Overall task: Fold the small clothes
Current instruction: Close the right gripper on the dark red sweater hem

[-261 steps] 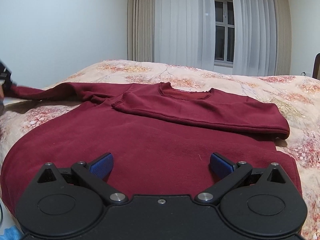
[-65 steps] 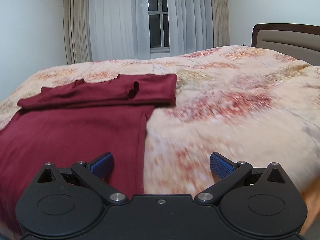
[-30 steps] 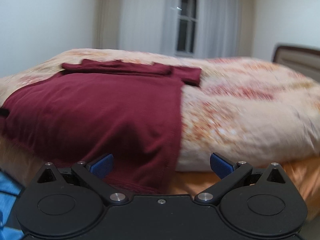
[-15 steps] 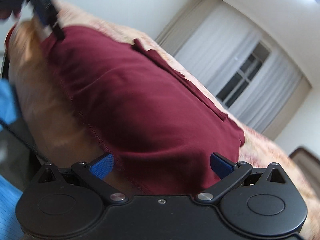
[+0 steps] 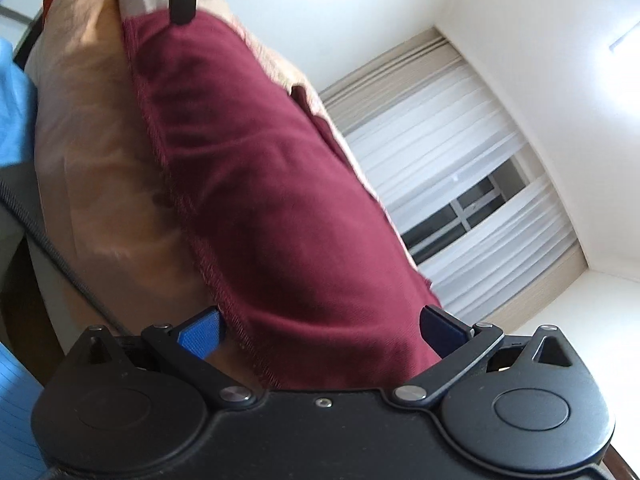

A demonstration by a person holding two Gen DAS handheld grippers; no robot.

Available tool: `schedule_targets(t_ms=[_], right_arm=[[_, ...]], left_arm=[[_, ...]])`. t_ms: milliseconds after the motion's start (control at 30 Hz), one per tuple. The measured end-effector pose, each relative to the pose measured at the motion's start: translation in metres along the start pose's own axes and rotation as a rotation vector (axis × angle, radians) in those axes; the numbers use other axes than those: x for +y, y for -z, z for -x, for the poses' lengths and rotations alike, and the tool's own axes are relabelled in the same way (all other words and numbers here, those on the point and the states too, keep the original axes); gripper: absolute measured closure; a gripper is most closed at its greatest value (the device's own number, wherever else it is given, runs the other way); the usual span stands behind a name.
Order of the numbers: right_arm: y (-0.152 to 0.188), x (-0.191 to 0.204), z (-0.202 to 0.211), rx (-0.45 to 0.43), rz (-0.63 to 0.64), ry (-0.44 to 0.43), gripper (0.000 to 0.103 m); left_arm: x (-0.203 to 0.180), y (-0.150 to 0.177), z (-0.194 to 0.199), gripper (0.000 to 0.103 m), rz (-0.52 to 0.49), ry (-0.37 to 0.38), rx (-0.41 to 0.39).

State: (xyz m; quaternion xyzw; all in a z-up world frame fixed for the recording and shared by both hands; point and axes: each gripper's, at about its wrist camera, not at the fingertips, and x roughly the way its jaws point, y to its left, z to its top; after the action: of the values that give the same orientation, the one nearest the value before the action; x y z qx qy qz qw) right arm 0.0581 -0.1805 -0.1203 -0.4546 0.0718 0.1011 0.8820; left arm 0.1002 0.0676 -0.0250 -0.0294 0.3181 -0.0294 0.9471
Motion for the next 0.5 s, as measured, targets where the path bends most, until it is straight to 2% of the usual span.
schedule_targets(t_ms=[167, 367, 400, 433, 500], right_arm=[[-0.001, -0.010, 0.016, -0.062, -0.026, -0.023, 0.010], [-0.007, -0.018, 0.026, -0.088, -0.068, -0.063, 0.032], [-0.008, -0.019, 0.026, -0.093, -0.075, -0.068, 0.039], [-0.009, -0.021, 0.027, -0.096, -0.084, -0.077, 0.049], [-0.010, -0.023, 0.026, -0.094, -0.097, -0.106, 0.061]], left_arm=[[-0.003, 0.001, 0.002, 0.000, 0.000, 0.004, -0.007], [-0.006, 0.003, 0.006, 0.000, -0.015, 0.003, -0.016], [-0.006, 0.003, 0.007, 0.000, -0.013, 0.005, -0.017], [-0.006, 0.004, 0.007, 0.000, -0.011, 0.006, -0.017], [-0.005, 0.004, 0.008, 0.000, -0.006, 0.006, -0.017]])
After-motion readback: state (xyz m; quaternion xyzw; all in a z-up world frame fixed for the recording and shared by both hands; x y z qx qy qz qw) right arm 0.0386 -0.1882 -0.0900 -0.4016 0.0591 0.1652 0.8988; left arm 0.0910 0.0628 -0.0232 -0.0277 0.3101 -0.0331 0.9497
